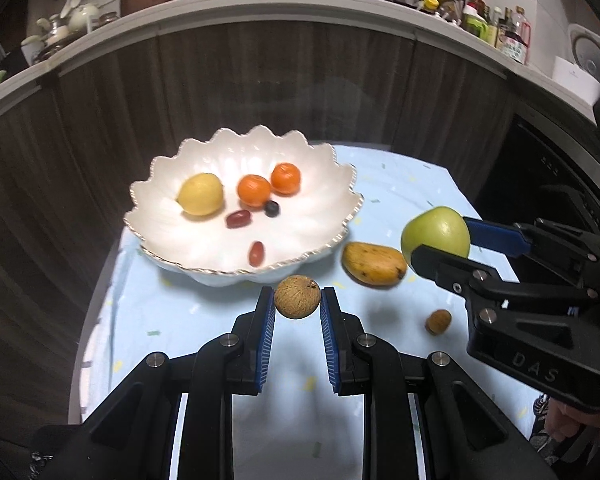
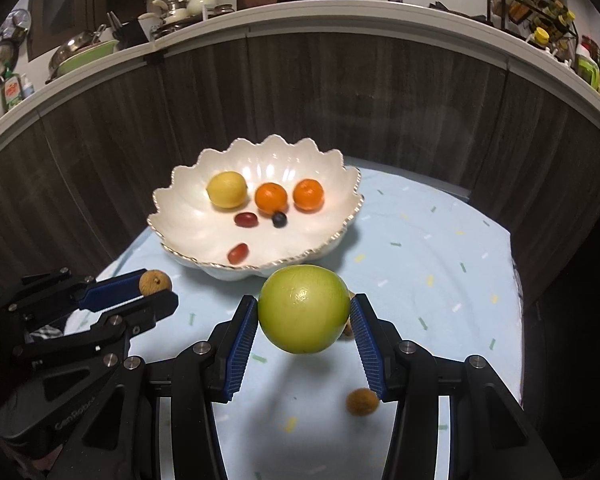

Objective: Organize fruits
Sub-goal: 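Carry the longan over the bowl with the left tool while the right tool carries the apple there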

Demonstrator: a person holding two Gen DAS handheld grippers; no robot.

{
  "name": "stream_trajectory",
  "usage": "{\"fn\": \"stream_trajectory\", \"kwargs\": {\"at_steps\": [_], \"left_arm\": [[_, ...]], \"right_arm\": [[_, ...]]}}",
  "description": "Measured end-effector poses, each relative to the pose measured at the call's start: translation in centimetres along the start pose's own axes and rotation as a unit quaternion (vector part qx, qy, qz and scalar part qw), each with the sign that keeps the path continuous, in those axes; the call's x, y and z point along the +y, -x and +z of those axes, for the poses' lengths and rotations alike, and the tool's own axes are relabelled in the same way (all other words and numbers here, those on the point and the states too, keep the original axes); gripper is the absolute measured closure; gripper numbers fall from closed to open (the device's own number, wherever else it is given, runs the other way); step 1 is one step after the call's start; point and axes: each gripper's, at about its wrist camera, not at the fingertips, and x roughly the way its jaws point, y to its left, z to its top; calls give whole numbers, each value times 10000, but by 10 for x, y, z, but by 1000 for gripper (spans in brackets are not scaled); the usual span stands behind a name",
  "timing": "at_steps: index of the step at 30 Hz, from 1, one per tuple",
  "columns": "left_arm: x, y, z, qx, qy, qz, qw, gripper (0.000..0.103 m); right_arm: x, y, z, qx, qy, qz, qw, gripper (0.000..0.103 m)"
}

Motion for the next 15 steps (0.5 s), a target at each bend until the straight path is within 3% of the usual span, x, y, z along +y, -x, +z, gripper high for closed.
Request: {"fn": "stream_trajectory", "kwargs": {"at_steps": [15], "left_arm": [[35,6,24,-233,220,209,9993,80]], "right_arm": [[26,-1,29,-166,42,116,9998,54]]}}
